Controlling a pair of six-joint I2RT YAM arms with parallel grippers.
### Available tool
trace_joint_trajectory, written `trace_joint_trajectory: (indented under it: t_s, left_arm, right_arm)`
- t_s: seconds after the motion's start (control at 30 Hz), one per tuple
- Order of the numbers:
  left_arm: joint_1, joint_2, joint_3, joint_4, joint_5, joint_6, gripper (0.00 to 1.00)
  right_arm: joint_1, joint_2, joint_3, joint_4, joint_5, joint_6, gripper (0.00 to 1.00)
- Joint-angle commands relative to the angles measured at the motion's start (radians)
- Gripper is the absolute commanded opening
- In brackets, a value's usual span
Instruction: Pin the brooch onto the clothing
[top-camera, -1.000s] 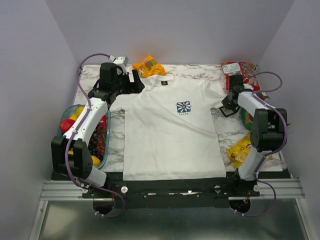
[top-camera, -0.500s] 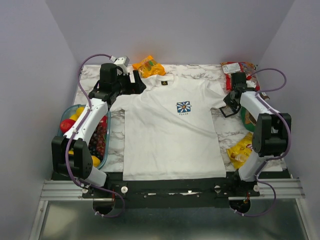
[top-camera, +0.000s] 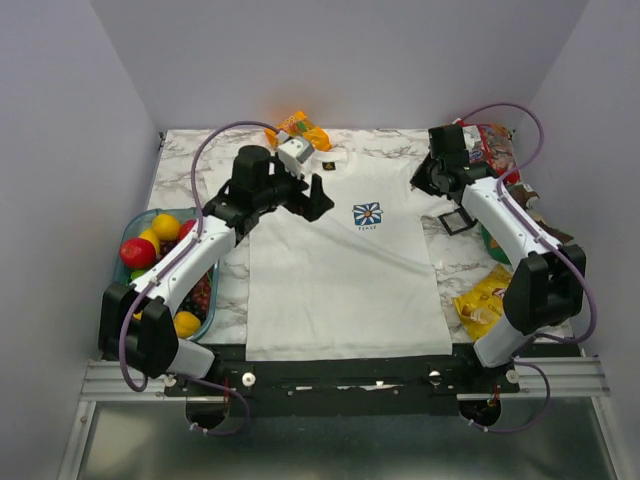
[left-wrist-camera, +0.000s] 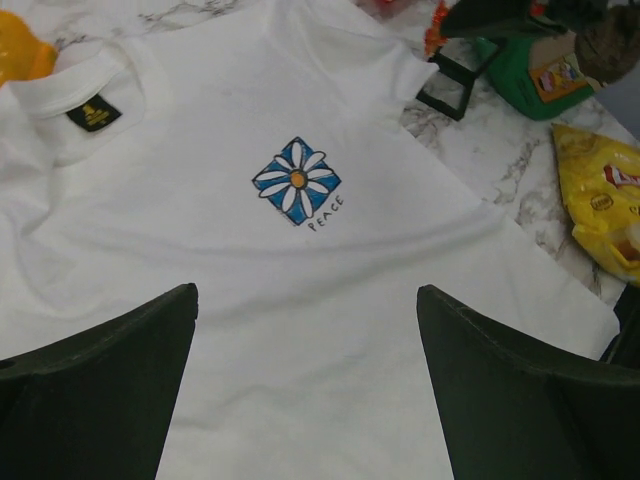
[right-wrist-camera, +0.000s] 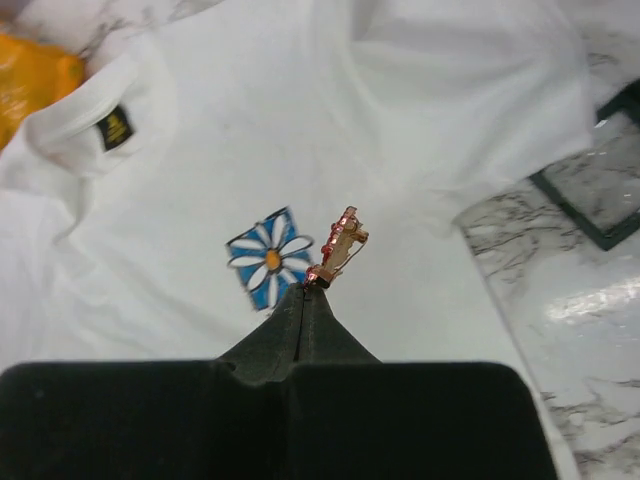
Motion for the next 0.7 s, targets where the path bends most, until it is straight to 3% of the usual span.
trace_joint_trajectory:
  t_s: [0.0,0.2,0.67]
  left_arm:
    - [-0.15,-0.082,-0.072,0.062,-0.09,0.17,0.98]
    - [-0.284,-0.136,-0.177,0.172,-0.333,0.226,0.98]
    - [-0.364,-0.158,-0.237,0.262,-0.529,0.246,0.93]
  right_arm:
    - [0.082,-0.077,0.044,-0.027,-0.091,0.018,0.01]
    - [0.209,-0.126,0.042,0.012,-0.183,0.097,0.01]
    - [0.386,-0.156,0.064,0.064,-0.244,0.214,0.01]
